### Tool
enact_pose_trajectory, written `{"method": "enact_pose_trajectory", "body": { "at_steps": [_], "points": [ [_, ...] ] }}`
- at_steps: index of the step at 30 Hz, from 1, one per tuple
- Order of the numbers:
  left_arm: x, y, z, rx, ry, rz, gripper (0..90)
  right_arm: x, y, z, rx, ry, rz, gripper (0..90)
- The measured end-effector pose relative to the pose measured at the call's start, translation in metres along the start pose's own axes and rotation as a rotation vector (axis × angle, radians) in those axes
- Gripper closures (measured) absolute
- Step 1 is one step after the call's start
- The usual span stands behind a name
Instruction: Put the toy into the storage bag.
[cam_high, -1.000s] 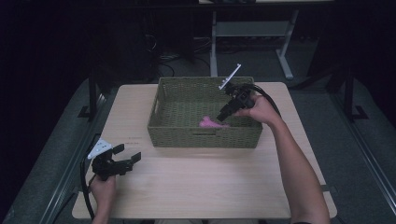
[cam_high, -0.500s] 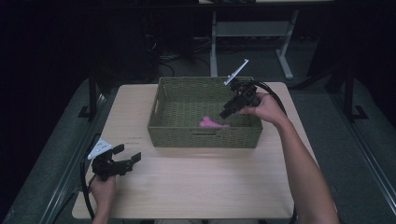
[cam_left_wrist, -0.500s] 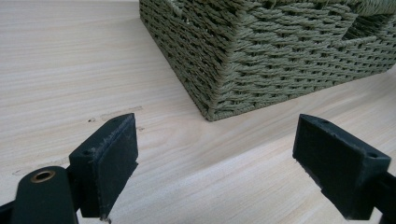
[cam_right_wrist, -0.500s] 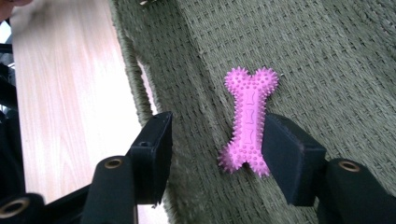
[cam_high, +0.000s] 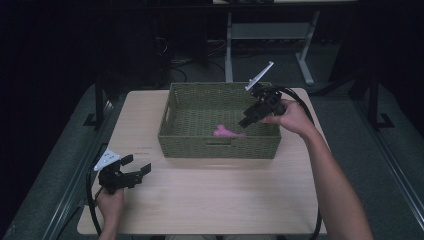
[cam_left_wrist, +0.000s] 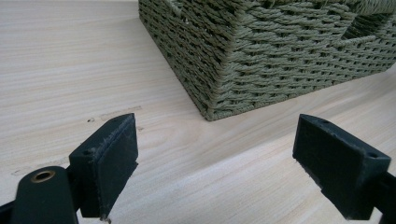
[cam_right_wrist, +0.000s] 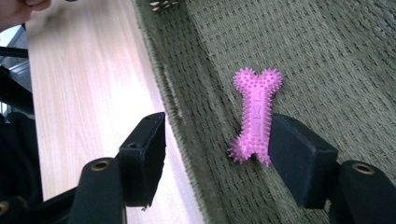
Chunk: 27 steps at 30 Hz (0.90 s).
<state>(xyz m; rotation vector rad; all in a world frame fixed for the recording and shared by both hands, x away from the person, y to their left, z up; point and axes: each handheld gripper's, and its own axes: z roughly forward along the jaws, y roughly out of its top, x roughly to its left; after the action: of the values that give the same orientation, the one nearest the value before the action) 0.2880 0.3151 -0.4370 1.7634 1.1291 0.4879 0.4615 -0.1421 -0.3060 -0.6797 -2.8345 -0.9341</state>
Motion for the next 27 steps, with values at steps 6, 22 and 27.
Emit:
{"method": "enact_pose_trajectory", "body": {
  "at_steps": [6, 22, 27],
  "points": [
    [0.0, 0.0, 0.0, 0.0, 0.0, 0.004, 13.6, 0.009, -0.004, -0.008, -0.003, -0.012, -0.013, 33.3],
    [-0.001, 0.0, 0.0, 0.002, -0.001, 0.002, 13.6, 0.024, -0.032, -0.023, -0.036, -0.026, -0.007, 31.9],
    [-0.002, 0.0, 0.001, 0.004, 0.001, 0.003, 13.6, 0.029, -0.042, -0.027, -0.043, -0.031, -0.003, 31.0]
  ]
}}
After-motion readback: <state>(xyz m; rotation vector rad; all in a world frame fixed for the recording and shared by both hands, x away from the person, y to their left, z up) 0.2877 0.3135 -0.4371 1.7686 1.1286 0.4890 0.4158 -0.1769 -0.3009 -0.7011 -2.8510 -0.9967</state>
